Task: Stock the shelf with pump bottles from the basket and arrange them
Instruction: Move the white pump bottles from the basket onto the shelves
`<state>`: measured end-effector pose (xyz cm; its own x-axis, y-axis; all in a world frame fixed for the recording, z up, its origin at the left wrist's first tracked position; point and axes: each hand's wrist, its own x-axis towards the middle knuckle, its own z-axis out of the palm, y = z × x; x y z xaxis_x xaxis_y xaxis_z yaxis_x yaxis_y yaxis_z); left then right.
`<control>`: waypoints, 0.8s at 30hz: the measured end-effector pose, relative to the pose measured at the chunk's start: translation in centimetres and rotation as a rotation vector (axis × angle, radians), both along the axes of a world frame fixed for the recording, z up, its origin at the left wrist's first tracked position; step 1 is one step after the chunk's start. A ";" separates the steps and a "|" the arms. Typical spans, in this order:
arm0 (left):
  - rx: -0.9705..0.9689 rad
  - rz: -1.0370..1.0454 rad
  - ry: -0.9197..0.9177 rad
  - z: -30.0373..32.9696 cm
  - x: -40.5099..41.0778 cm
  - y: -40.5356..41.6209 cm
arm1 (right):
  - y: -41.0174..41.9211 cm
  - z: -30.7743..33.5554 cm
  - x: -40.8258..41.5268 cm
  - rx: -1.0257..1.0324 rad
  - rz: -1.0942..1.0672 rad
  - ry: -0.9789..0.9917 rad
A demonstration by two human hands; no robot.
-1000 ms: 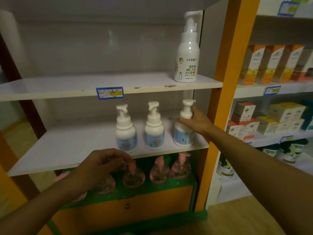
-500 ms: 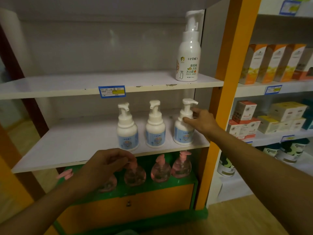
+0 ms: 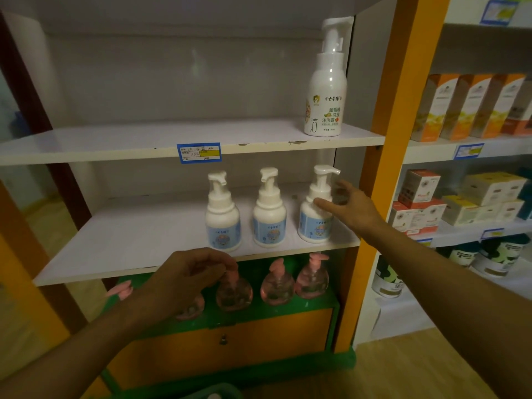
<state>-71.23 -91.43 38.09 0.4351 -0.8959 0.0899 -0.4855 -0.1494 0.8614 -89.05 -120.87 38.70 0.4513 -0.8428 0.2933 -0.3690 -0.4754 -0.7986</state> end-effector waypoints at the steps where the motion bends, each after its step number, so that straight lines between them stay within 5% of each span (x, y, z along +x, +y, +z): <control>1: -0.005 -0.005 -0.010 0.0 0.0 0.0 | 0.6 0.1 -0.5 -0.049 -0.057 -0.042; 4: -0.044 -0.025 -0.024 0.1 -0.2 0.1 | 3.0 0.9 -1.7 -0.123 -0.050 -0.132; 10: -0.132 0.009 0.089 -0.7 -1.2 0.8 | 11.5 -0.4 1.2 -0.004 0.383 -0.117; 18: 0.016 0.141 0.134 -9.9 3.3 10.1 | 23.3 -12.2 9.1 0.222 0.620 0.063; 24: 0.252 0.246 0.196 -21.7 6.6 18.9 | 31.3 -24.9 12.4 0.404 0.726 0.376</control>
<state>-64.59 -72.48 16.43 0.6264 -0.7461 -0.2257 -0.2390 -0.4594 0.8555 -76.61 -89.60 13.82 0.9172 -0.3208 -0.2363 -0.3580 -0.4032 -0.8422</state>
